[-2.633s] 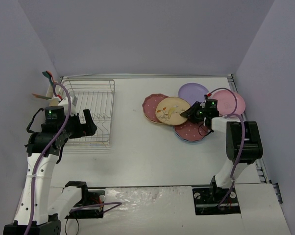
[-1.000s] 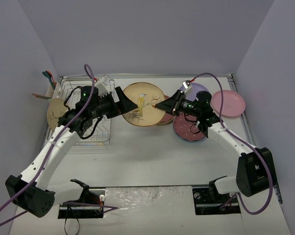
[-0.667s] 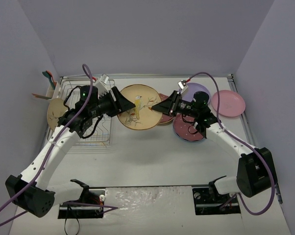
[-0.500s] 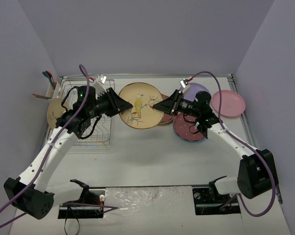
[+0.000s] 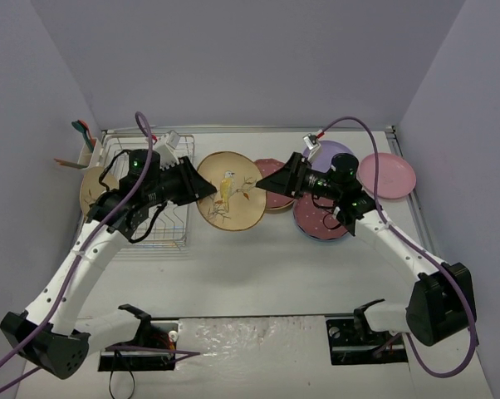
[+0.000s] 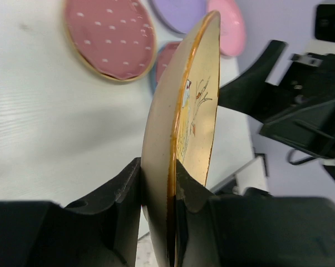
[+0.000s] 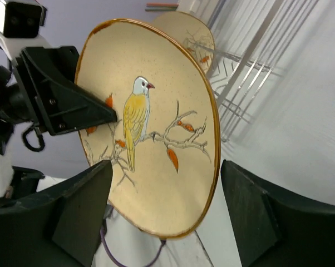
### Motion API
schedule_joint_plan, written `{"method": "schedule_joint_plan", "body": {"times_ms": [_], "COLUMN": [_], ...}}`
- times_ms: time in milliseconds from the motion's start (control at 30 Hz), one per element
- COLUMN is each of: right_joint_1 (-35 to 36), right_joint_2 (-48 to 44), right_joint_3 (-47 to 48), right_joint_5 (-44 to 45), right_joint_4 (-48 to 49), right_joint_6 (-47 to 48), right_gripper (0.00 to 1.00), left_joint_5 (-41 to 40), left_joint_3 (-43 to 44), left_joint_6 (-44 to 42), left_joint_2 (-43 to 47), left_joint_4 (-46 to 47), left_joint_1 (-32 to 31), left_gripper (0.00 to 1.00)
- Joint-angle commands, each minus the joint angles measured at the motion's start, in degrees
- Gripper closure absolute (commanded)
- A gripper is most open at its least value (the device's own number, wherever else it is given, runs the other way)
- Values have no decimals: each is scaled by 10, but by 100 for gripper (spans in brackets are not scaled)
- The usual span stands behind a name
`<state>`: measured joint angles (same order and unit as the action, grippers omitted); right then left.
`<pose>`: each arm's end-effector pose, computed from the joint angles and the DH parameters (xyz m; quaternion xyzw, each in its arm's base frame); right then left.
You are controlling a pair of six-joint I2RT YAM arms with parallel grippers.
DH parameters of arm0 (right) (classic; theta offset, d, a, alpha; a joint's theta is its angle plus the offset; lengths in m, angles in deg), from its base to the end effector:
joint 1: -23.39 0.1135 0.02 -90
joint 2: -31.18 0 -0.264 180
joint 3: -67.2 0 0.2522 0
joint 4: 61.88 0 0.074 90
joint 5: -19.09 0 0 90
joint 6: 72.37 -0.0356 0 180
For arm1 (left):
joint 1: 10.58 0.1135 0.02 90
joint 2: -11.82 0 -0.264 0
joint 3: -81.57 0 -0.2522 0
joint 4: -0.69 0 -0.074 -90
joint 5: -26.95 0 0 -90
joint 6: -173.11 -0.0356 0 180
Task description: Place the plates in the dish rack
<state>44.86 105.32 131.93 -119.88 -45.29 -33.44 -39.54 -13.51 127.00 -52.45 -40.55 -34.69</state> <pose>0.2631 0.1323 0.3384 -0.1468 0.6614 0.6248 0.3881 0.2144 -0.1115 0.4028 -0.0240 0.8128 -0.4505 0.3685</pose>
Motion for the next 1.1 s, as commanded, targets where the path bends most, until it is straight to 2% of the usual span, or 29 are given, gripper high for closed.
{"method": "schedule_joint_plan", "body": {"times_ms": [0, 67, 200, 300, 433, 600, 767, 933, 1067], "right_joint_1": [-4, -14, -28, -36, -40, -44, -45, -56, -64], "right_joint_2": [-34, -35, -40, -46, -54, -43, -39, -37, -39], "right_joint_3": [60, 73, 93, 92, 82, 75, 70, 67, 62], "right_joint_5": [23, 31, 57, 71, 83, 77, 73, 60, 56], "right_joint_4": [-66, -97, -160, -179, -188, -191, -192, -199, -200], "right_joint_6": [99, 118, 161, 173, 185, 189, 202, 214, 214], "right_gripper": [10, 1, 0, 0, 0, 0, 0, 0, 0], "left_joint_5": [-75, -118, -207, -309, -369, -357, -350, -345, -337], "left_joint_3": [104, 125, 177, 225, 259, 254, 222, 192, 179], "left_joint_6": [-98, -154, -270, -361, -469, -558, -595, -618, -628], "left_joint_2": [31, 32, 30, 18, 1, -18, -53, -78, -102], "left_joint_4": [-33, -68, -147, -203, -222, -198, -151, -109, -84], "left_joint_1": [13, 20, 31, 49, 101, 197, 261, 311, 323], "left_gripper": [100, 100, 100, 100, 100, 100, 100, 100, 100]}}
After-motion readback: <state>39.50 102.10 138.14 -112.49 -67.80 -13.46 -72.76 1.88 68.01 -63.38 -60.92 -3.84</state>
